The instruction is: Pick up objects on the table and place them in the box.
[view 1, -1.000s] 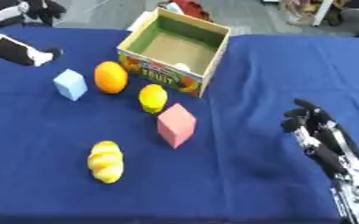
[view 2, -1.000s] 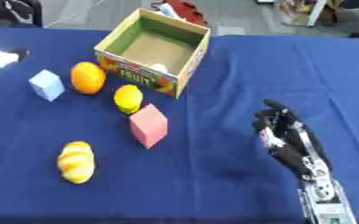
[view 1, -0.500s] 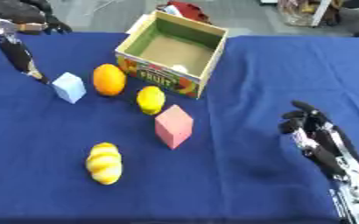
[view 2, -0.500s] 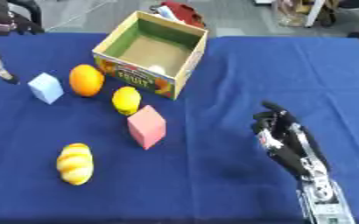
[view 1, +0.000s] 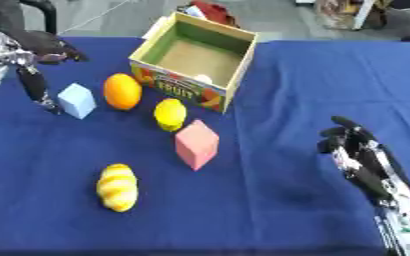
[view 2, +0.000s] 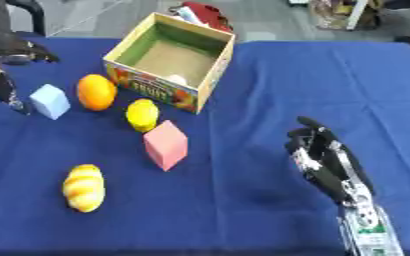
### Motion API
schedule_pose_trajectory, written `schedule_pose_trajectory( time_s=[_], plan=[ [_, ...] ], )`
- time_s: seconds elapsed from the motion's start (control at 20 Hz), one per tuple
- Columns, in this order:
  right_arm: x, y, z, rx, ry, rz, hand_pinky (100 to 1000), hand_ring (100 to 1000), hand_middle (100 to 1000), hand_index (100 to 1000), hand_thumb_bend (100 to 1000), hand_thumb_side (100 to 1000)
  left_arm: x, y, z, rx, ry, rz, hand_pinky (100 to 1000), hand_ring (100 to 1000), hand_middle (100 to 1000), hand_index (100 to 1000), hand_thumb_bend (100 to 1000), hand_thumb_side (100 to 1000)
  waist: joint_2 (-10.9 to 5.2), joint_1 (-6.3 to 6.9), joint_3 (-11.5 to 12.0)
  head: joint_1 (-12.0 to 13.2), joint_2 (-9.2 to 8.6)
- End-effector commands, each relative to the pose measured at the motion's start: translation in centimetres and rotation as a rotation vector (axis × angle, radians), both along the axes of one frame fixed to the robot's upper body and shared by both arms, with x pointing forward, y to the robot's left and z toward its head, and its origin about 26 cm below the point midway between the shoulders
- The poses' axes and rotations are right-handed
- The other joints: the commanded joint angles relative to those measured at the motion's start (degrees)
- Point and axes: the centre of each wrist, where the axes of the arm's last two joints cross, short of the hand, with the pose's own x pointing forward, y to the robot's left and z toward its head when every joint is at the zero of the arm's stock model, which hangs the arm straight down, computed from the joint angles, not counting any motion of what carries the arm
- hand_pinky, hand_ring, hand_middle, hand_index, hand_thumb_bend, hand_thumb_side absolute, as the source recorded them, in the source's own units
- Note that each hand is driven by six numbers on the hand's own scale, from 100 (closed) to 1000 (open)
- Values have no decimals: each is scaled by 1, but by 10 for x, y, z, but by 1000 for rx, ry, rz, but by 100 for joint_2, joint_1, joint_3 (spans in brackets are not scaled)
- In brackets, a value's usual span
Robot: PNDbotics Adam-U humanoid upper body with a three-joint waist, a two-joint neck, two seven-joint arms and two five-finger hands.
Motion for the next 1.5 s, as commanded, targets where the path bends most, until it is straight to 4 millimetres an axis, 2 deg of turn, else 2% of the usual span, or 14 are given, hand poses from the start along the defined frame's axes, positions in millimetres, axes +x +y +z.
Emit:
schedule_pose_trajectory(
  time_s=[0.05,0.55,0.65,0.7,0.75,0.8,0.85,1.0,1.15,1.3,1.5],
  plan=[
    [2,-2,8,-12,-26,4,643,640,664,898,100,415,3,6,10,2,-49,4,845,831,863,998,696,233,-160,65,-10,6,20],
    [3,-1,8,-9,-29,9,643,640,664,899,100,417,7,8,-18,-52,-59,1,830,806,834,966,504,206,-153,47,-44,36,4],
    [3,0,8,-8,-29,9,643,640,664,899,100,417,6,9,-21,-58,-61,2,820,782,805,934,484,201,-150,44,-49,41,3],
    [3,0,8,-8,-29,9,643,640,664,899,100,417,6,9,-22,-61,-62,3,803,744,756,870,470,196,-148,44,-50,42,5],
    [3,0,8,-8,-29,9,643,640,664,899,100,416,6,10,-22,-63,-64,3,798,731,742,857,465,194,-147,44,-50,43,6],
    [3,0,8,-8,-29,9,643,640,664,899,100,416,6,10,-21,-67,-70,3,774,660,656,793,446,185,-146,44,-49,45,8],
    [3,-1,8,-8,-29,8,643,640,664,899,100,415,6,10,-19,-73,-80,1,769,641,635,778,439,183,-146,45,-48,47,9],
    [3,-1,8,-8,-29,5,643,640,664,899,100,416,4,11,-11,-93,-122,-7,748,567,536,697,400,172,-146,48,-44,53,8],
    [3,-1,8,-9,-29,5,643,640,665,899,100,417,2,8,4,-105,-170,-17,744,556,522,684,390,170,-149,51,-45,58,7],
    [3,-2,8,-10,-28,3,643,640,664,899,100,417,-1,1,29,-115,-238,-46,747,555,522,680,383,165,-157,57,-40,68,17],
    [2,-2,7,-11,-23,4,643,640,664,899,100,414,-1,-23,65,-129,-335,-114,753,559,525,687,388,156,-171,62,-22,59,27]
  ],
)
